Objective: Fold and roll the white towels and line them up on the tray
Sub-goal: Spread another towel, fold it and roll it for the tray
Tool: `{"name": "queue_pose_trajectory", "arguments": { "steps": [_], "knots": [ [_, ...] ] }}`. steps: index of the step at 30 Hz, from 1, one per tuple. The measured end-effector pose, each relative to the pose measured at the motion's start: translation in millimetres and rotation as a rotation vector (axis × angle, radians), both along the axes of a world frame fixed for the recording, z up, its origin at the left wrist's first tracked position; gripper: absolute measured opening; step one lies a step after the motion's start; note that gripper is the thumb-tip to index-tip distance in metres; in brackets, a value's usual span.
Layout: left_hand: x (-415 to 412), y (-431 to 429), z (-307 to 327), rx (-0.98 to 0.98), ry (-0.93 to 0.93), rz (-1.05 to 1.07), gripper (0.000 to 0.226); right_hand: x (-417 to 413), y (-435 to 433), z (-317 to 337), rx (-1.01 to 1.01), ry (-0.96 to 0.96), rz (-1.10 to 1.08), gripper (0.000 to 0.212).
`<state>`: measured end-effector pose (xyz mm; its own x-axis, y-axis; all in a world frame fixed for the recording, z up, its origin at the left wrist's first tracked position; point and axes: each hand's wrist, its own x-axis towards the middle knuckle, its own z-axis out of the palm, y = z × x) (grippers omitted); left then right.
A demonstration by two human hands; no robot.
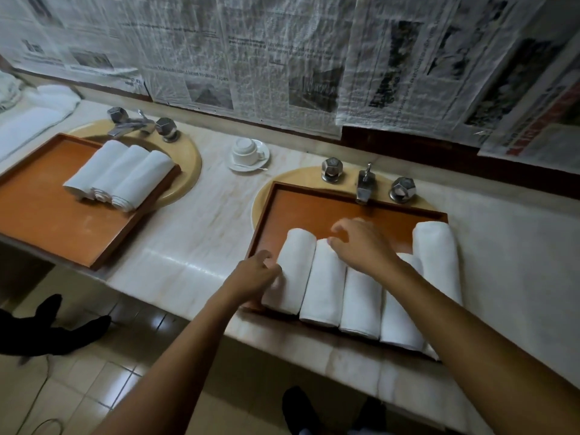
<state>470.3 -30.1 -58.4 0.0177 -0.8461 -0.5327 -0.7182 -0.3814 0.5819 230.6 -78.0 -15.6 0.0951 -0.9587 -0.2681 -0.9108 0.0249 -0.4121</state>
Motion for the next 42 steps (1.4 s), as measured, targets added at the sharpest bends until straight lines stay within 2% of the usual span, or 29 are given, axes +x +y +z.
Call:
{"name": "queue_pose_trajectory", "arguments": {
  "steps": [2, 4, 6, 9, 11, 13, 19, 24, 29, 33, 36, 42],
  "knots": [
    [-2.9, -4.7, 1.7, 0.004, 0.011, -0.091, 0.076, -30.7, 28.7, 4.1, -0.056, -0.01, -0.125, 0.037],
    [-7.0, -8.5, -2.6, 0.026, -0.001, -0.153, 0.094, -61.6, 57.5, 1.5, -0.106, 0.071, -0.227, 0.043],
    [-7.5, -10.9, -9.4, 0.051, 0.031, -0.164, 0.103, -90.8, 82.4, -4.6, -0.122, 0.166, -0.329, 0.054],
    [-1.8, -10.3, -14.2, 0.072, 0.134, -0.12, 0.112, -123.0, 108.3, -18.0, 0.006, 0.131, -0.484, 0.07],
    [2.5, -7.0, -15.2, 0.088, 0.24, -0.062, 0.109, -134.8, 118.2, -27.9, 0.1, 0.078, -0.518, 0.077],
    [4.0, -0.9, -15.5, 0.103, 0.321, -0.023, 0.103, -140.3, 123.8, -35.9, 0.108, 0.066, -0.514, 0.077],
    [-3.9, 7.9, -12.5, 0.076, 0.393, -0.032, 0.085, -142.4, 124.3, -42.2, 0.074, 0.068, -0.504, 0.074],
    [-4.8, 10.5, -16.8, 0.026, 0.403, -0.014, 0.079, -143.2, 127.5, -43.2, 0.056, 0.058, -0.485, 0.074],
    [-13.3, 18.5, -12.0, -0.101, 0.17, -0.076, 0.071, -150.9, 131.6, -43.0, 0.043, -0.005, -0.485, 0.071],
    [-33.0, 20.0, -9.7, -0.31, -0.064, -0.082, 0.073, -160.6, 136.2, -41.6, 0.014, -0.06, -0.503, 0.065],
    [-55.6, 19.3, 0.4, -0.452, -0.17, -0.095, 0.065, -171.4, 140.7, -37.3, -0.022, -0.084, -0.518, 0.059],
    [-130.5, 24.0, 21.3, -0.558, -0.083, -0.144, 0.045, -216.8, 157.4, -26.0, -0.138, -0.137, -0.545, 0.05]
  ]
}}
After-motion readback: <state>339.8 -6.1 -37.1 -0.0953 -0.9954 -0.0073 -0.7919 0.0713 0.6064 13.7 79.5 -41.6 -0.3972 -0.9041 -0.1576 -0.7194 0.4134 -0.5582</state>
